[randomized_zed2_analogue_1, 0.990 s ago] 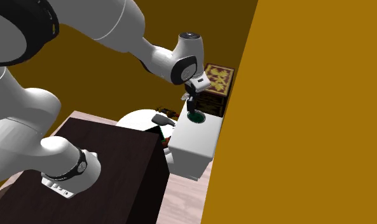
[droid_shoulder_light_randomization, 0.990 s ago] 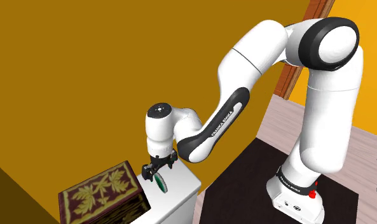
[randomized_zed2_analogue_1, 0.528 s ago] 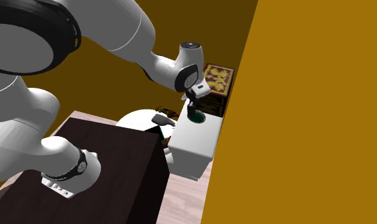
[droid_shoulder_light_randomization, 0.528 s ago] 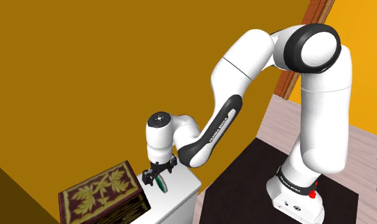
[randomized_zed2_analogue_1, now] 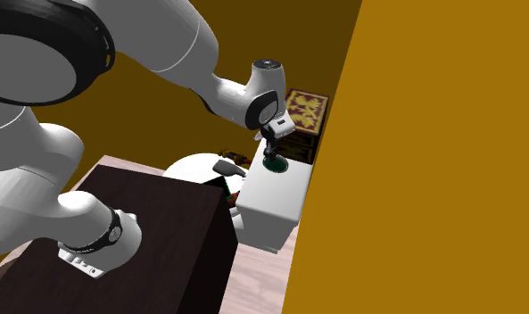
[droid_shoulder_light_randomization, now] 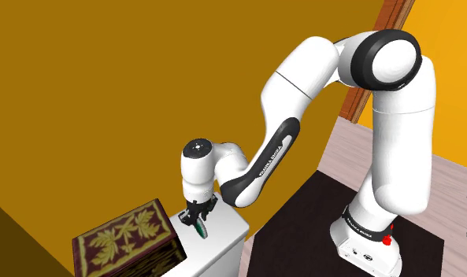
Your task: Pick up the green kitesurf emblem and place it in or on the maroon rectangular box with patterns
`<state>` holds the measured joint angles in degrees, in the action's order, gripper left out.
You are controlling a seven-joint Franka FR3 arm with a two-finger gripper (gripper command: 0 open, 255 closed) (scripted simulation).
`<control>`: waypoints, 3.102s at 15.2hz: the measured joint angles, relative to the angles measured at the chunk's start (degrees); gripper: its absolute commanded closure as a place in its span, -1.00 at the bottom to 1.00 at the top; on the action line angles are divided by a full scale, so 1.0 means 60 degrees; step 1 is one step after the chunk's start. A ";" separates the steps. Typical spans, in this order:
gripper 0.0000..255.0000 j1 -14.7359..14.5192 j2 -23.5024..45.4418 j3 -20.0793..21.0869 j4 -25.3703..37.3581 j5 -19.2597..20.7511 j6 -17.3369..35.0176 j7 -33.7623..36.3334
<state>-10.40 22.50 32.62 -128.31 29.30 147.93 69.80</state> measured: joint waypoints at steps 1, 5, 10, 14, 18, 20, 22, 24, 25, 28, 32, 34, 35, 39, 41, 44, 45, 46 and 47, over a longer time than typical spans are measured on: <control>1.00 0.0000 0.0000 0.0000 0.0000 0.0000 0.0000 0.0000; 1.00 0.0000 0.0001 0.0000 0.0000 0.0000 0.0000 0.0000; 1.00 0.0071 -0.0123 0.0109 0.0014 -0.0154 -0.0120 -0.0109; 1.00 0.0328 -0.0582 0.0440 -0.0060 -0.0649 -0.0414 -0.0465; 1.00 0.0533 -0.0987 0.0728 -0.0023 -0.1137 -0.0762 -0.0813; 1.00 0.0672 -0.1271 0.0895 -0.0052 -0.1451 -0.0943 -0.1044; 1.00 0.0778 -0.1496 0.1023 -0.0006 -0.1727 -0.1148 -0.1255; 1.00 0.0861 -0.1715 0.1138 0.0034 -0.1987 -0.1343 -0.1438; 1.00 0.0908 -0.1836 0.1196 0.0063 -0.2131 -0.1456 -0.1546; 1.00 0.1022 -0.2164 0.1326 0.0110 -0.2505 -0.1730 -0.1823; 1.00 0.1146 -0.2591 0.1454 0.0268 -0.2993 -0.2173 -0.2202; 1.00 0.1188 -0.2806 0.1503 0.0331 -0.3223 -0.2381 -0.2366; 1.00 0.1197 -0.2882 0.1521 0.0398 -0.3311 -0.2500 -0.2426; 1.00 0.1269 -0.3293 0.1563 0.0550 -0.3731 -0.2933 -0.2753; 1.00 0.1277 -0.3461 0.1579 0.0687 -0.3900 -0.3186 -0.2867; 1.00 0.1294 -0.3693 0.1580 0.0906 -0.4126 -0.3565 -0.3038; 1.00 0.1299 -0.3709 0.1576 0.1020 -0.4147 -0.3691 -0.3065; 1.00 0.1308 -0.3792 0.1568 0.1076 -0.4221 -0.3806 -0.3127; 1.00 0.1305 -0.3832 0.1570 0.1161 -0.4259 -0.3921 -0.3148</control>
<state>-2.57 -0.49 42.04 -121.35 3.75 124.40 50.92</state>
